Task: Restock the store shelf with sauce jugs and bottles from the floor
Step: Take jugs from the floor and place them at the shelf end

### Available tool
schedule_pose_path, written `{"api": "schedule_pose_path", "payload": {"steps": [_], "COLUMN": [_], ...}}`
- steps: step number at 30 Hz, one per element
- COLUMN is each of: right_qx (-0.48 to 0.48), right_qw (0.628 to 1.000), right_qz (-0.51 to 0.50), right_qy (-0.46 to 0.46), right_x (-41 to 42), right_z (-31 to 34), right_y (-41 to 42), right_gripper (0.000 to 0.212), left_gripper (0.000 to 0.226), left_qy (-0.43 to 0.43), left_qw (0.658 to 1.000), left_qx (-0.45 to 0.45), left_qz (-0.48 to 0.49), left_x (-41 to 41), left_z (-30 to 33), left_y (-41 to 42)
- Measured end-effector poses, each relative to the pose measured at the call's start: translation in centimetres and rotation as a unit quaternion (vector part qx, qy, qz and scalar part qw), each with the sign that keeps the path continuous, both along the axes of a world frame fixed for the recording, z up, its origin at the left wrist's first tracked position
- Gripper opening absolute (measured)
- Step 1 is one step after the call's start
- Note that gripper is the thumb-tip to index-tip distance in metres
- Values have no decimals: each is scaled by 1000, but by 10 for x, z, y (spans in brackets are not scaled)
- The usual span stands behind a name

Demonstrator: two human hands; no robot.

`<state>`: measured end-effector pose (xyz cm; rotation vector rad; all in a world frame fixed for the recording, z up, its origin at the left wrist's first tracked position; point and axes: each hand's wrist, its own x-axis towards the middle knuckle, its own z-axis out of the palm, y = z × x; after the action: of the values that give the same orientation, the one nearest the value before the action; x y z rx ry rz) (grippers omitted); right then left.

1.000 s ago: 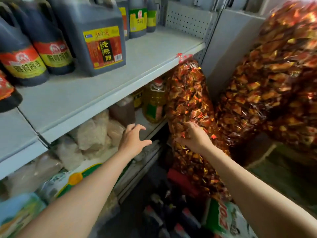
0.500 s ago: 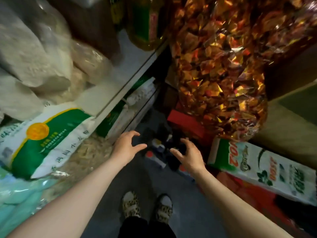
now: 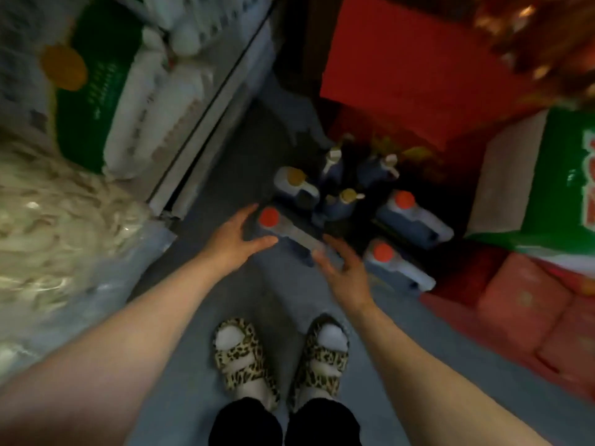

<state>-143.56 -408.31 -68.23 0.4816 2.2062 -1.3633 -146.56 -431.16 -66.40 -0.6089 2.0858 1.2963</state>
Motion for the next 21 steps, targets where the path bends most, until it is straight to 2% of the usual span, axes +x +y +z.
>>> {"api": "schedule_pose_path", "payload": {"steps": [4, 8, 11, 14, 21], "right_qx": [-19, -61, -74, -64, 14], "right_qw": [999, 995, 993, 993, 995], "right_qz": [-25, -55, -55, -52, 6], "right_qy": [40, 64, 74, 82, 95], "right_x": [2, 4, 6, 4, -17], "right_z": [-52, -72, -76, -75, -40], "right_y": [-10, -12, -10, -11, -4], "right_gripper": [31, 22, 28, 24, 37], "left_gripper": [95, 100, 95, 93, 78], "left_qy": [29, 49, 61, 61, 22], "left_qw": [999, 997, 997, 998, 997], "left_qx": [5, 6, 1, -1, 48], "left_qz": [-43, -56, -48, -33, 53], "left_x": [-13, -22, -28, -30, -13], "left_z": [-57, -86, -89, -86, -73], "left_y": [5, 5, 4, 6, 16]}}
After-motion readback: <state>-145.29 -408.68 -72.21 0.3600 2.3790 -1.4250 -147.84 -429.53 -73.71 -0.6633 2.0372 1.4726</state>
